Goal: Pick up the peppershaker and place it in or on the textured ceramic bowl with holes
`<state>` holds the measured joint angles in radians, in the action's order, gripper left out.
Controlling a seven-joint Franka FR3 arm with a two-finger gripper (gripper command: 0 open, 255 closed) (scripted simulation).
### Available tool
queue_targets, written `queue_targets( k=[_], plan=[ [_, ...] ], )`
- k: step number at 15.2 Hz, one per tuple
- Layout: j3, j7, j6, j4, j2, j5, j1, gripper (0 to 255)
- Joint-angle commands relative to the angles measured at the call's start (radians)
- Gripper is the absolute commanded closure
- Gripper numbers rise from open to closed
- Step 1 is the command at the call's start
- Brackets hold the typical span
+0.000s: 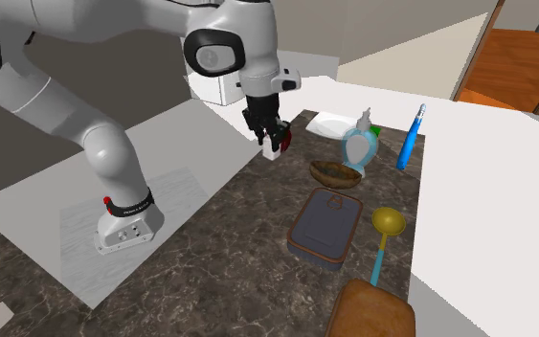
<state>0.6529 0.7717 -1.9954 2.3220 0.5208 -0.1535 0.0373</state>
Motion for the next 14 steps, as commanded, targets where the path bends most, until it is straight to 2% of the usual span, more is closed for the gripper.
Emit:
queue_targets(
  k=[1,5,8,11,14],
  plan=[
    [0.028,0.017,-0.017,-0.064,-0.084,0.04,0.042,255],
    [0.094,0.074,-0.027,-0.213,-0.269,0.151,0.119,255],
    [0.141,0.135,-0.012,-0.34,-0.423,0.264,0.157,255],
    [0.168,0.201,0.028,-0.484,-0.589,0.395,0.155,255],
    [0.159,0.25,0.088,-0.646,-0.753,0.517,0.105,255]
  ],
)
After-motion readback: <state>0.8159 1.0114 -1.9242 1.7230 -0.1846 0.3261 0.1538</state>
